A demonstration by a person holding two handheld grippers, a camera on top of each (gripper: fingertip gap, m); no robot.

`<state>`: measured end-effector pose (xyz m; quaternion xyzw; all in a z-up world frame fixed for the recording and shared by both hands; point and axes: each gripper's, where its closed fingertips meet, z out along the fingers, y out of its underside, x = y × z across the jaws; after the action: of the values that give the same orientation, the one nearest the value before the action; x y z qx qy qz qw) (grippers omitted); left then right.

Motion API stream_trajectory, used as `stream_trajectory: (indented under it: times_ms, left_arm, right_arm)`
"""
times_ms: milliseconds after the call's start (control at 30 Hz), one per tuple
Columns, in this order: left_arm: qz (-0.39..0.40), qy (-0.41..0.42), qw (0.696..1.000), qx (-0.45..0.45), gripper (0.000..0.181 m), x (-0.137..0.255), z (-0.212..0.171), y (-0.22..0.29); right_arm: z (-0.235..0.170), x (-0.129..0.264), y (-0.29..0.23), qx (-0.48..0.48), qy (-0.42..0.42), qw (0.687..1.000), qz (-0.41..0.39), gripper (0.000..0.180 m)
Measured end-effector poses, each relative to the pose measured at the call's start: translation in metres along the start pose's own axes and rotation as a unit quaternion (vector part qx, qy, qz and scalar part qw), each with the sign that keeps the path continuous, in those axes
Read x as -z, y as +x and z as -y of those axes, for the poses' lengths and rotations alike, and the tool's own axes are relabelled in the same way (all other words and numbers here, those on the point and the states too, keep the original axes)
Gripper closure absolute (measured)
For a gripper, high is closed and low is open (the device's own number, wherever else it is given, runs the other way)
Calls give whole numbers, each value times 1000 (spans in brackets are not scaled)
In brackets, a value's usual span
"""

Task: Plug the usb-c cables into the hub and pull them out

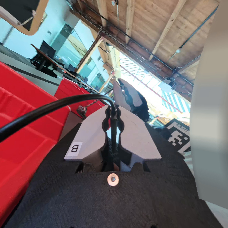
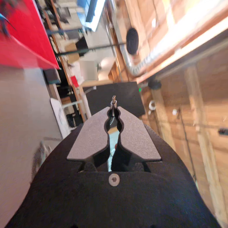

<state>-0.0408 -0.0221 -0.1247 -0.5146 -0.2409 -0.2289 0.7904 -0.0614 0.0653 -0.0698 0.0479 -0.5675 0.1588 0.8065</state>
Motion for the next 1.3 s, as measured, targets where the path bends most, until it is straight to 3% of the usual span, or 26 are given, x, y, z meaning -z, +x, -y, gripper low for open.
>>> stream_trajectory:
  times_ms: [67,233,367,533,667,767,1067,1300]
  left_arm:
    - [-7,-14,1000,-14,171,-10,-8,2]
    - [17,-39,992,-118,170,-11,-15,2]
    - [7,-32,993,-113,171,-10,-15,3]
    - [0,-12,996,-93,171,-6,-9,3]
    - [1,-23,995,-95,170,-8,-12,2]
    - [-1,-28,994,-103,170,-9,-14,4]
    - [-6,-26,993,-114,180,-8,-15,7]
    - [-5,-30,992,-124,180,-9,-17,8]
  right_arm:
    - [20,-2,-7,-16,29,999,24,174]
    - [14,-1,18,-241,58,967,56,175]
    - [13,3,32,-295,66,951,66,174]
    - [15,8,44,-429,95,892,104,175]
    - [1,8,82,-515,115,845,82,174]
    - [-17,-2,119,-538,104,834,63,174]
    - [-99,-18,276,-509,43,853,-104,174]
    - [-183,-7,316,-485,-53,858,-159,174]
